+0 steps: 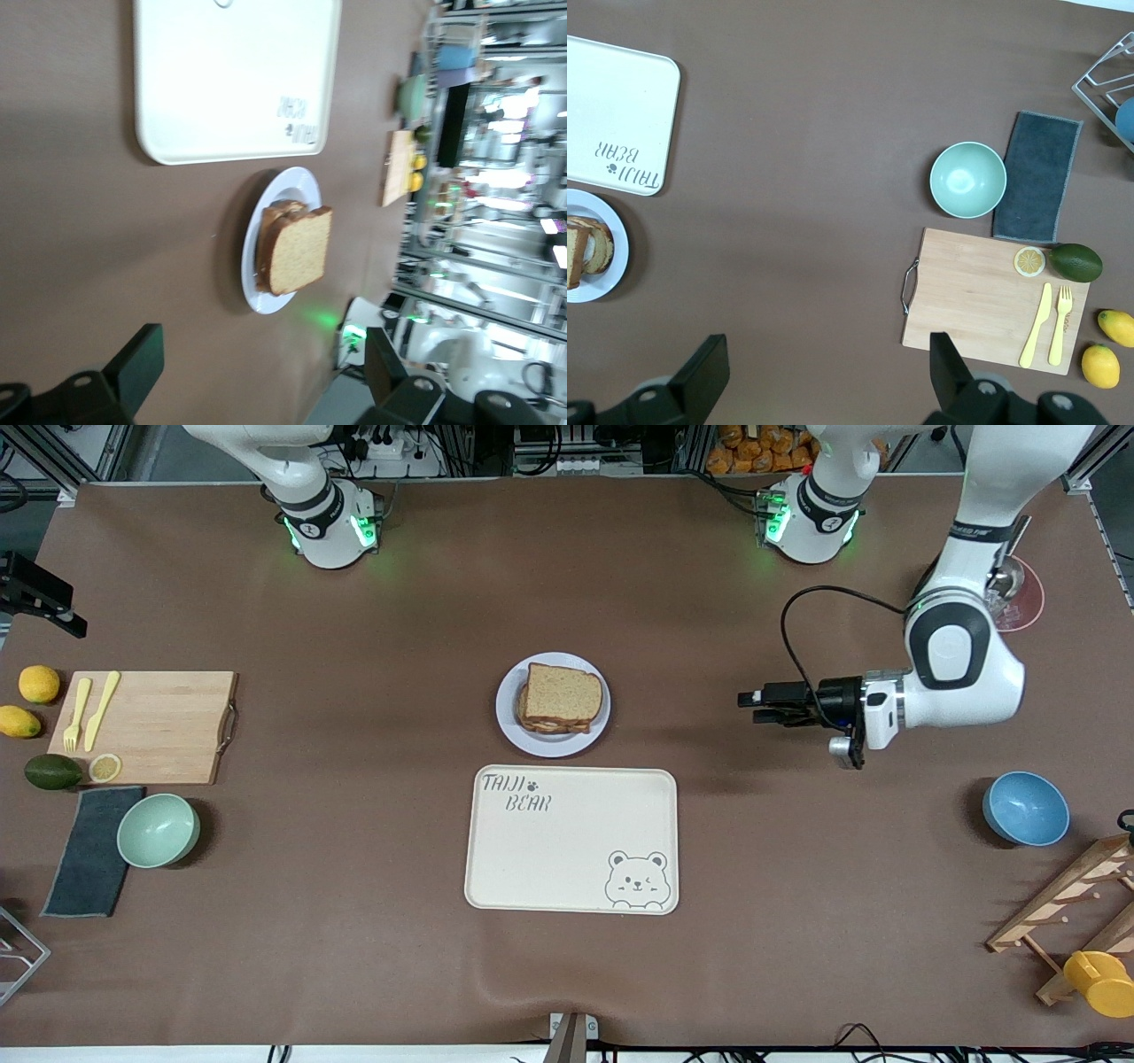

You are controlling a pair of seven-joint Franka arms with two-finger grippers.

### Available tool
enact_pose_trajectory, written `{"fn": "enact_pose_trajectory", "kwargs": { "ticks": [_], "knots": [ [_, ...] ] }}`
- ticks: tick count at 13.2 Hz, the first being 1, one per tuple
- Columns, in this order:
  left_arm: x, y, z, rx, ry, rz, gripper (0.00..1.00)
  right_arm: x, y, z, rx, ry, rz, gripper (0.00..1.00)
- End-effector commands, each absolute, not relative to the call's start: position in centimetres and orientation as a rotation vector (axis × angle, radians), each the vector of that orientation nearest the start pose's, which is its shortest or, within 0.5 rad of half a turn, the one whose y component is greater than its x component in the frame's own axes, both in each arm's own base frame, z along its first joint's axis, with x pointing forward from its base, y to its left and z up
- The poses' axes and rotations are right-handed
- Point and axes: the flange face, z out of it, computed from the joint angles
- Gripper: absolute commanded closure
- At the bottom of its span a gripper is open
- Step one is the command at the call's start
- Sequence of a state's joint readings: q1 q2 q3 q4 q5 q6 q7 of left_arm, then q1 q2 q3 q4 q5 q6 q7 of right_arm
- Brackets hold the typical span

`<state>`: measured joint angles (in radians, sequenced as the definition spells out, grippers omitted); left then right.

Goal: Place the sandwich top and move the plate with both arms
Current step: 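Move the left gripper to the white plate rim and grasp it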

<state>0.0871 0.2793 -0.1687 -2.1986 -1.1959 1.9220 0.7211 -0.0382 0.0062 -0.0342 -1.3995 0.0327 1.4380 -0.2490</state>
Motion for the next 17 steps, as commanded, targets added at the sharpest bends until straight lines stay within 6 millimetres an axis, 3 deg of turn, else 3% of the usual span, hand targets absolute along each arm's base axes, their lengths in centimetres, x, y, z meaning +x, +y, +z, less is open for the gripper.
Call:
{"fn": "enact_pose_trajectory", "kwargs": {
  "ticks": [1, 6, 10, 14, 17],
  "knots": [
    [50.3, -13.7, 21.7, 1.929, 0.011, -0.131, 0.00, 53.1, -3.7, 69.5, -3.089, -0.272, -0.075, 0.00],
    [48.3, -19.8, 16.9, 1.880, 0.091, -0.106, 0.00, 53.1, -4.0, 69.3, -3.104, -0.268, -0.070, 0.00],
    [47.1, -20.5, 12.8, 1.856, 0.077, -0.053, 0.17, 53.3, -4.1, 68.6, -3.112, -0.268, -0.039, 0.00],
    [46.3, -22.2, 12.3, 1.842, -0.001, -0.037, 0.35, 53.4, -4.6, 68.5, -3.137, -0.257, -0.030, 0.00],
    [46.1, -23.1, 10.1, 1.833, -0.041, -0.033, 0.42, 53.3, -4.3, 68.5, -3.135, -0.272, -0.021, 0.00]
  ]
}}
